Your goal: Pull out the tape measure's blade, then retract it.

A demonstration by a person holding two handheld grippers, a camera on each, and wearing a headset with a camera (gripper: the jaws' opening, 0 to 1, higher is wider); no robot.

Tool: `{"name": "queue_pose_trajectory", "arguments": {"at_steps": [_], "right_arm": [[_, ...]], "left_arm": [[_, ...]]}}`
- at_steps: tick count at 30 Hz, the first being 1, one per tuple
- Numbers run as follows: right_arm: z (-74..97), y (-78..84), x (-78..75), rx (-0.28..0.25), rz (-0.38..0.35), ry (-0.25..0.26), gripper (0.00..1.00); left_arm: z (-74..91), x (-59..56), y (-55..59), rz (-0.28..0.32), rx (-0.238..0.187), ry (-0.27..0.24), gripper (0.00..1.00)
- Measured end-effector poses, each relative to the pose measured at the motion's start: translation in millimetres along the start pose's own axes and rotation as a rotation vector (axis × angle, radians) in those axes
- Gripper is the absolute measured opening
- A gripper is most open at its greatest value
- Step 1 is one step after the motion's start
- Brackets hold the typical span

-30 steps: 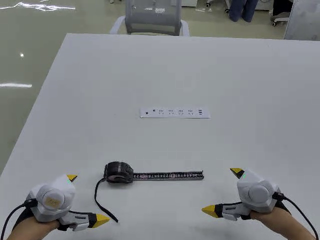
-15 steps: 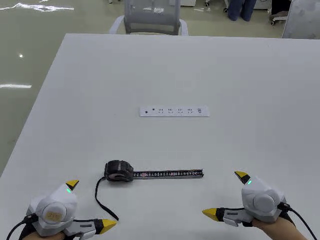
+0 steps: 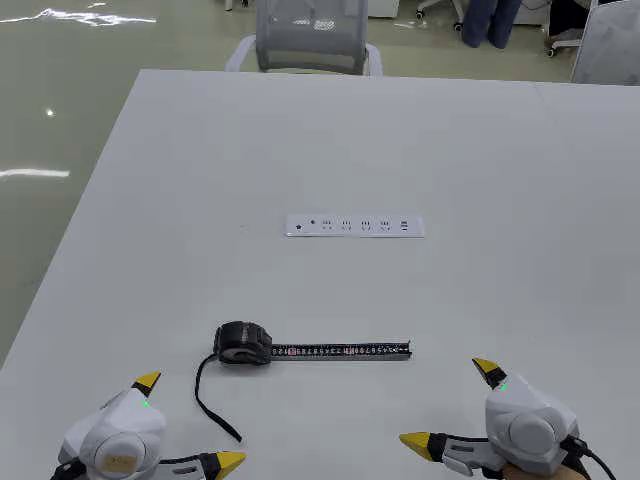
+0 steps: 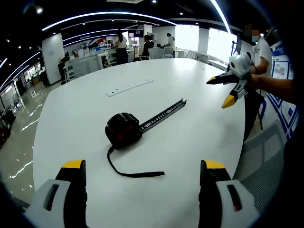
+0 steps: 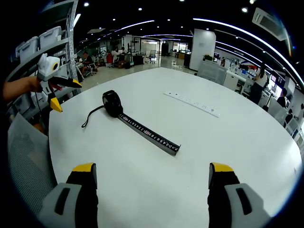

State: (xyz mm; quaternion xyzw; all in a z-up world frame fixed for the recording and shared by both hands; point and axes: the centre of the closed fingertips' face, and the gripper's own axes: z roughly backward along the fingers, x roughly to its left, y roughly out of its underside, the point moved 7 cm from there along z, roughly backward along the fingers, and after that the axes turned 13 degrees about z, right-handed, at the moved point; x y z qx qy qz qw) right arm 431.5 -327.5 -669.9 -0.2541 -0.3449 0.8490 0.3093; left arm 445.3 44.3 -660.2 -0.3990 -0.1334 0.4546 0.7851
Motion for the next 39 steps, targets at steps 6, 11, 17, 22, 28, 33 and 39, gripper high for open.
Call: {"name": "queue_pose_trajectory", "arguments": {"at_steps": [6, 11, 17, 22, 28, 33, 39], "right_arm": [[8.9, -8.8, 8.8, -0.012, -0.027, 0.020, 1.00], [14.0, -11.7, 16.1, -0.014, -0.028, 0.036, 1.00], [19.7, -14.3, 23.6, -0.011, -0.038, 0.088, 1.00], [20.2, -12.2, 31.1, -0.009, -0.065, 0.094, 1.00], [21.2, -11.6, 41.4, -0.012, -0.082, 0.091, 1.00], [22.0, -15.1, 46.5, -0.019, -0.079, 0.104, 1.00], [21.3, -16.1, 48.1, -0.023, -0.083, 0.105, 1.00]], "left_arm": [[5.3, -8.6, -0.1, 0.013, -0.016, -0.022, 0.99], [7.3, -15.1, 0.6, 0.065, -0.037, -0.033, 0.98], [10.4, -22.1, 2.8, 0.114, -0.073, -0.067, 0.97], [12.1, -24.1, 5.1, 0.142, -0.091, -0.102, 0.99], [12.4, -30.9, 6.4, 0.142, -0.094, -0.121, 0.99], [12.4, -33.8, 5.8, 0.160, -0.106, -0.129, 0.99], [10.7, -38.6, 3.7, 0.159, -0.118, -0.136, 0.99]]}}
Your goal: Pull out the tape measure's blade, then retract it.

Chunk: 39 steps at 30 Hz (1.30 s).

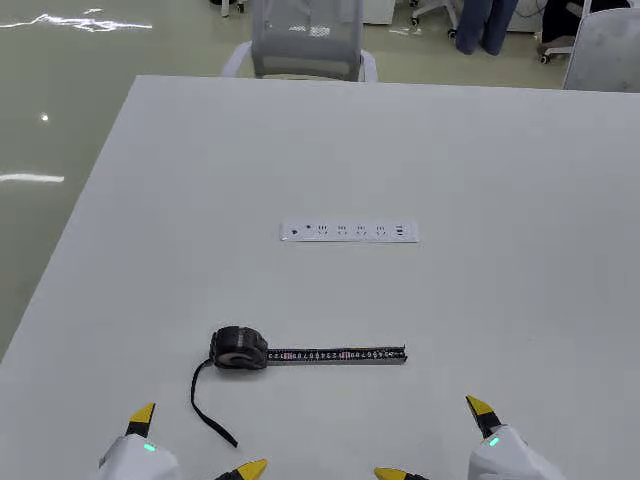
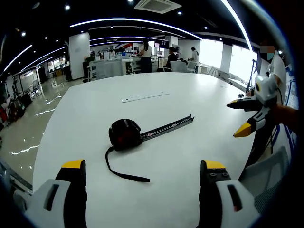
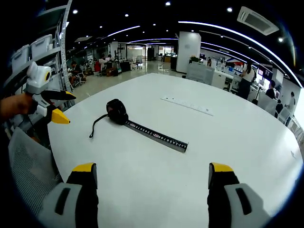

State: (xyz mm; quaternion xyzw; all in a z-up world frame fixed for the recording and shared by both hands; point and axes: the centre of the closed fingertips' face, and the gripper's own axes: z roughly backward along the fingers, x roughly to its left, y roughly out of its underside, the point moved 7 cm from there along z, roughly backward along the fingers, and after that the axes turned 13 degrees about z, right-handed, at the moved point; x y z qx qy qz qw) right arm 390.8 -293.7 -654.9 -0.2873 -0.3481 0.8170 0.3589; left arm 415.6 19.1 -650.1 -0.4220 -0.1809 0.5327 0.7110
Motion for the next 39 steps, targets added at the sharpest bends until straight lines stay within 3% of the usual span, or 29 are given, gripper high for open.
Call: {"name": "queue_pose_trajectory", "arguments": {"at_steps": [15, 23, 31, 39], "right_arm": [[1.5, 4.1, -0.4, 0.000, -0.003, 0.000, 0.98], [0.0, 1.4, -1.6, -0.046, 0.022, -0.027, 0.91], [-8.7, 6.5, -12.2, -0.061, 0.034, -0.054, 0.86], [-20.3, 12.4, -25.7, -0.063, 0.074, -0.105, 0.81]], "left_arm": [[-7.4, -7.9, 0.5, 0.039, -0.016, -0.004, 0.97], [-16.7, -6.2, -0.5, 0.057, -0.019, -0.037, 0.98], [-30.5, -9.4, -0.9, 0.076, -0.017, -0.040, 0.96], [-44.9, -6.0, -2.6, 0.072, -0.023, -0.089, 0.94]]}}
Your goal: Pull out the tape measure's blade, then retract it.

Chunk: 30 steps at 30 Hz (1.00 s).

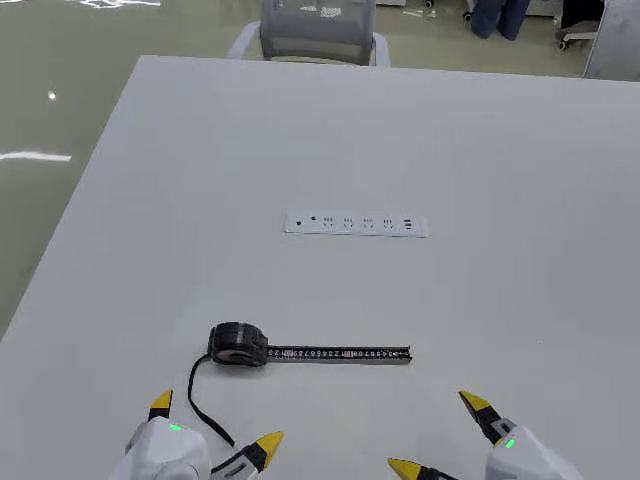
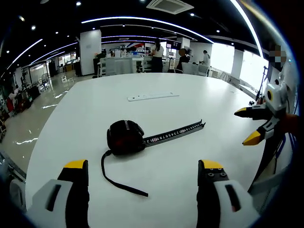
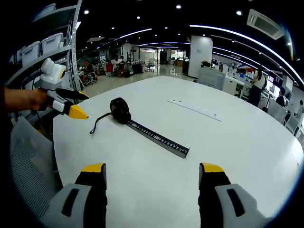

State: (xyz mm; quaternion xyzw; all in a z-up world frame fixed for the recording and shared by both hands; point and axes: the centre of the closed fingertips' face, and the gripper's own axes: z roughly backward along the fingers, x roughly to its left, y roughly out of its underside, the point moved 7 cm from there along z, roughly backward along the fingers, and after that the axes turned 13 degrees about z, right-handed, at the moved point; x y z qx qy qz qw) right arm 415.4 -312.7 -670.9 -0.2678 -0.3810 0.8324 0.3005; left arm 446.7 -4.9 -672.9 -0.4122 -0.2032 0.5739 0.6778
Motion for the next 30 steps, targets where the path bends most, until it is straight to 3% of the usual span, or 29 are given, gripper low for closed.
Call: {"name": "queue_pose_trajectory", "arguments": {"at_steps": [13, 21, 30], "right_arm": [[-13.9, 7.7, -23.1, 0.010, 0.085, -0.083, 0.70], [-23.7, 7.7, -39.3, 0.009, 0.133, -0.127, 0.66], [-36.7, 11.8, -52.9, 0.016, 0.237, -0.200, 0.59]], "left_arm": [[-20.1, 3.3, 0.4, 0.010, 0.019, -0.029, 0.91], [-32.9, 5.2, -5.9, 0.021, 0.008, -0.052, 0.88], [-45.7, 6.8, -7.3, 0.030, 0.003, -0.081, 0.89]]}}
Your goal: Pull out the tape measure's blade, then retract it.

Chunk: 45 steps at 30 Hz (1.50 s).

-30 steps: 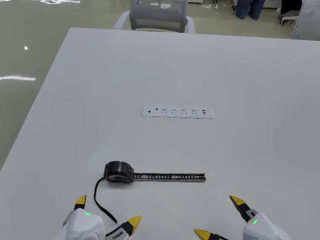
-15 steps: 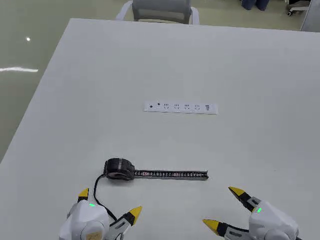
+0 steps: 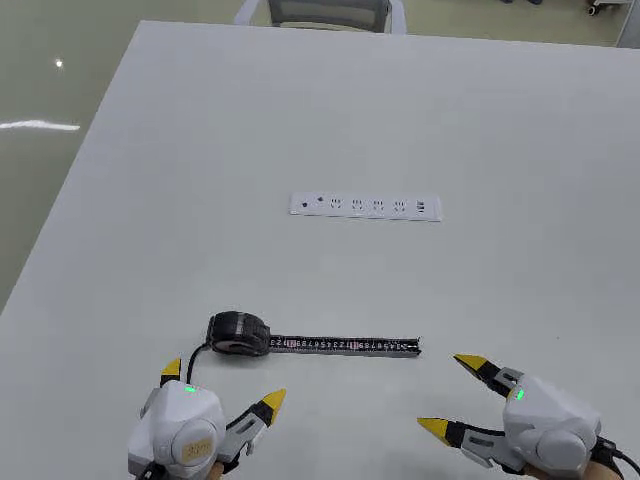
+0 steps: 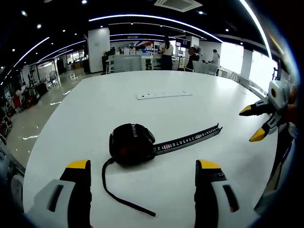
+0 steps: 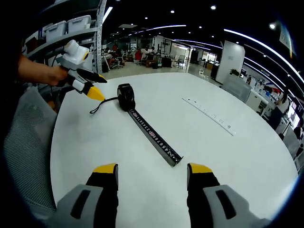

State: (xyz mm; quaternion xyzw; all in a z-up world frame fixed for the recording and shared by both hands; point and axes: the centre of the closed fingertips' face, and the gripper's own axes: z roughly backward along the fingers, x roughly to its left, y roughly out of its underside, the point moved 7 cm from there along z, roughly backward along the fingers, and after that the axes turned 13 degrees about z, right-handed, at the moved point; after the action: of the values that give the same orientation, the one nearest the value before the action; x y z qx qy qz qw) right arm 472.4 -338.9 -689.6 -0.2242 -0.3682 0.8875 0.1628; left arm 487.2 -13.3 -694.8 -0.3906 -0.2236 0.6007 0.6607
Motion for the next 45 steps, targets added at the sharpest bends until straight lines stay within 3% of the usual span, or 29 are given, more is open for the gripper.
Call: {"name": "queue_pose_trajectory", "arguments": {"at_steps": [10, 20, 29, 37, 45], "right_arm": [[-14.5, 10.6, -19.0, -0.001, 0.060, -0.085, 0.51], [-29.6, 15.2, -28.9, 0.000, 0.156, -0.180, 0.45], [-43.8, 19.1, -45.6, -0.021, 0.201, -0.240, 0.43], [-59.2, 22.6, -51.0, -0.034, 0.246, -0.309, 0.37], [-75.6, 32.7, -59.1, -0.016, 0.264, -0.341, 0.33]], "left_arm": [[-14.8, 0.0, -0.3, 0.015, 0.000, -0.027, 0.86], [-27.6, 3.5, -1.4, 0.032, -0.007, -0.058, 0.84], [-39.1, 1.7, -2.6, 0.039, -0.010, -0.065, 0.81], [-44.0, 4.1, -4.6, 0.043, -0.013, -0.074, 0.79], [-48.9, 5.2, -4.4, 0.047, -0.006, -0.080, 0.79]]}}
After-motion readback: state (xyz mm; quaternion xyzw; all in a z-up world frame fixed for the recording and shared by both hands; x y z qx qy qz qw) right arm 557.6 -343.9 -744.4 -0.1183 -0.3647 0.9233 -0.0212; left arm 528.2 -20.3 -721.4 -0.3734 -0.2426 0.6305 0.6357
